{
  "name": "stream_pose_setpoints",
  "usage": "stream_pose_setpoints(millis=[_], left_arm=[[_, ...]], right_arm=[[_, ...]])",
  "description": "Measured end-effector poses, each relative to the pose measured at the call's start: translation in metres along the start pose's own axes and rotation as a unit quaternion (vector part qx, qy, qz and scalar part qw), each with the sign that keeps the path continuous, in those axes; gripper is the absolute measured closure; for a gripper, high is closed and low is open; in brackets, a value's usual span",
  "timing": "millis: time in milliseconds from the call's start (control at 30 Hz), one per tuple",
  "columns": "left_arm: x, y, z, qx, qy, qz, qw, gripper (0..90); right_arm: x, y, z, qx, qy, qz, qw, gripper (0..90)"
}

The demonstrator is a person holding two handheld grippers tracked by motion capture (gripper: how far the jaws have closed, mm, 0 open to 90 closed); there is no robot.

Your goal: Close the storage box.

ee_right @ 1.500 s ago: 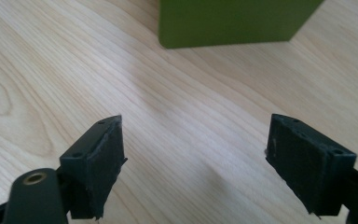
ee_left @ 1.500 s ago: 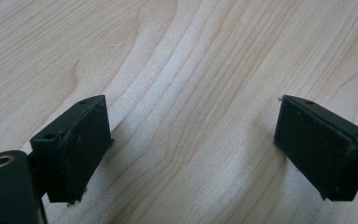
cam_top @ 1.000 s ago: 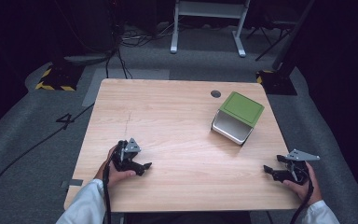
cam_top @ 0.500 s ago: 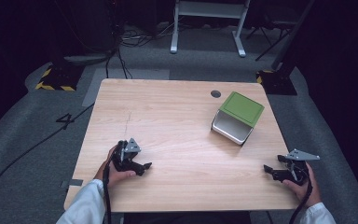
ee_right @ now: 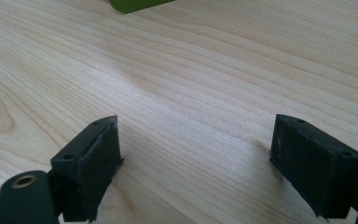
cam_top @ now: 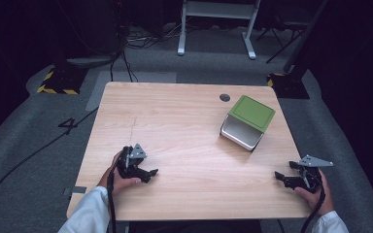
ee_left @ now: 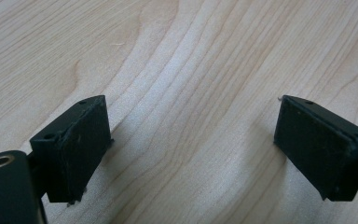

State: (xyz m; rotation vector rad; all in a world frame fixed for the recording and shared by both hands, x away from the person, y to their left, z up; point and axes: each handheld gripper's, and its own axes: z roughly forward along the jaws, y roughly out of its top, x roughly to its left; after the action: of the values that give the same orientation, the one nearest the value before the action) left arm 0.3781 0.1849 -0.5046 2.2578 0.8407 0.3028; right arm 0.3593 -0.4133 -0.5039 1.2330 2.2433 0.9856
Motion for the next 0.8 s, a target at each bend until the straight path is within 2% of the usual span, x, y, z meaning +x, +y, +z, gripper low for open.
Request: stream_pose_setpoints(millis=[800], left_arm=[[0.0001,0.0004,0.0000,0.001,0.004,0.003,1.0000,10.8]], right_arm=[[0.0002,-0.0001,0.0000,-0.001,-0.001,-0.001,1.0000,15.9]])
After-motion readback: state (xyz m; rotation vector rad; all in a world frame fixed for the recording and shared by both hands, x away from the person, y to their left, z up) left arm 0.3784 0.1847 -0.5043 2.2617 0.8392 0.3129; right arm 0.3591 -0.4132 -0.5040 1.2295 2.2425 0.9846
